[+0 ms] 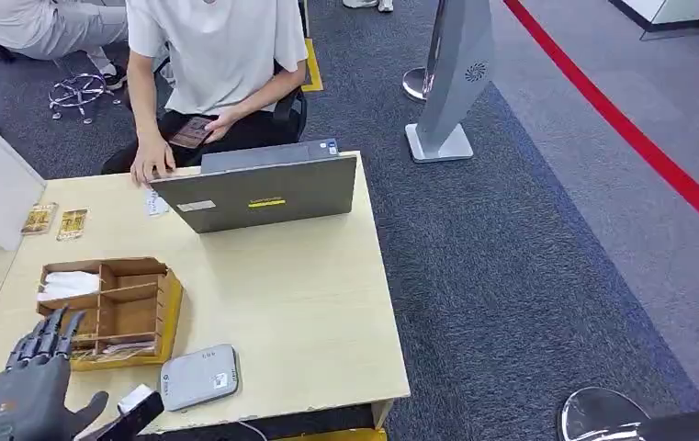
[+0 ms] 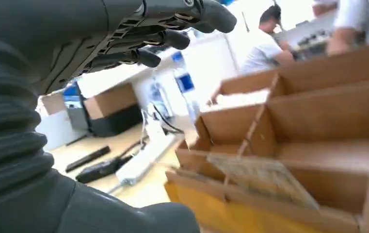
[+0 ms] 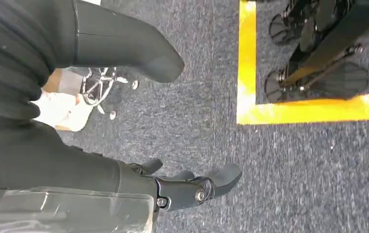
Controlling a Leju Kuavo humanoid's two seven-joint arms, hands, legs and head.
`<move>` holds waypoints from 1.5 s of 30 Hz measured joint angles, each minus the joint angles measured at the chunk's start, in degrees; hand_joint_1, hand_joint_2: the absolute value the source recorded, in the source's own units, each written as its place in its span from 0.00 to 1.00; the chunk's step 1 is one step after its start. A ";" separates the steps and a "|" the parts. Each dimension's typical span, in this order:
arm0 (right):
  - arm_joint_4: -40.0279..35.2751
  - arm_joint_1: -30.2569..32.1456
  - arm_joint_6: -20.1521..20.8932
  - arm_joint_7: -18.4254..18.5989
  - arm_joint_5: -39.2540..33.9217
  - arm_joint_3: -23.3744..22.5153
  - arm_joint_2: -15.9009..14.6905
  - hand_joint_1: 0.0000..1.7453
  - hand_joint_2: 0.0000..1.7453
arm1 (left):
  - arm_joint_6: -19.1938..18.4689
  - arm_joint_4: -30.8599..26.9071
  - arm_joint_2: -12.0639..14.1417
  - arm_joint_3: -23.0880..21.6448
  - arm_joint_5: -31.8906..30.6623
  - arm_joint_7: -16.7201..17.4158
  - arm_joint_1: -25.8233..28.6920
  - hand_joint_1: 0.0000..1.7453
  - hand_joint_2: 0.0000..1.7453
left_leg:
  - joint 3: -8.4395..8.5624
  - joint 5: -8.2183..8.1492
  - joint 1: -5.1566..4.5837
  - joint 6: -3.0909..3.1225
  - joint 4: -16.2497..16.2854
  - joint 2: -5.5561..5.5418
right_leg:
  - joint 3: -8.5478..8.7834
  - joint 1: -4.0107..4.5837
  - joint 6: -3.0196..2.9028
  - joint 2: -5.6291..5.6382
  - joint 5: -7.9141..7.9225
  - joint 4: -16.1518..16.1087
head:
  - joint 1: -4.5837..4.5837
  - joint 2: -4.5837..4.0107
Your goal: Pass the card to the sensor for recognition and then transmit it.
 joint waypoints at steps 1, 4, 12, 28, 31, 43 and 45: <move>-0.28 0.01 0.11 0.00 0.00 0.00 0.24 0.00 1.00 | 0.93 0.22 -1.20 0.18 -1.15 0.00 -0.12 0.00 1.00 | 0.00 0.00 0.00 0.00 0.00 0.00 | 0.00 0.00 0.00 0.00 0.00 0.00 | -0.04 0.00; -0.85 0.02 0.13 0.00 0.00 0.02 0.68 0.00 1.00 | 3.23 1.18 -3.59 0.85 -3.48 -0.55 -0.49 0.00 1.00 | 0.01 0.00 -0.01 0.00 0.00 0.00 | 0.00 0.00 0.00 0.00 0.00 -0.01 | -0.02 0.00; -0.83 0.02 -0.50 0.00 0.00 0.04 0.90 0.00 1.00 | 6.67 4.22 -7.70 1.34 -5.71 -2.54 -1.27 0.00 1.00 | 0.01 0.00 0.00 0.00 0.01 0.00 | 0.00 0.00 0.00 0.00 0.01 -0.01 | 0.02 0.00; 2.86 -0.13 -3.74 0.00 0.00 0.68 0.09 0.00 1.00 | 3.77 12.59 -11.46 0.94 -9.74 -2.73 -5.84 0.00 1.00 | 0.01 0.00 0.00 0.00 0.01 0.00 | 0.01 0.00 0.01 0.01 0.02 -0.01 | 0.02 0.00; 4.02 -0.15 -4.44 0.02 0.00 0.81 -0.35 0.00 1.00 | 4.21 13.93 -11.61 0.94 -10.59 -2.32 -6.43 0.00 1.00 | 0.01 0.00 0.00 0.00 0.01 0.00 | 0.00 0.00 0.01 0.00 0.02 -0.01 | 0.02 0.00; 6.25 -0.15 -5.29 0.39 0.00 1.07 -1.29 0.00 1.00 | 6.17 16.44 -11.77 0.94 -10.02 -2.58 -6.78 1.00 1.00 | 0.00 0.00 0.00 0.00 0.01 0.00 | 0.01 0.00 0.01 0.00 0.02 0.00 | 0.02 0.00; 6.36 -0.14 -5.29 0.50 0.00 1.11 -1.35 0.00 1.00 | 6.15 16.44 -11.83 0.94 -9.74 -2.58 -6.70 1.00 1.00 | 0.00 0.00 0.00 0.00 0.01 0.00 | 0.01 0.00 0.01 0.00 0.02 0.00 | 0.02 0.00</move>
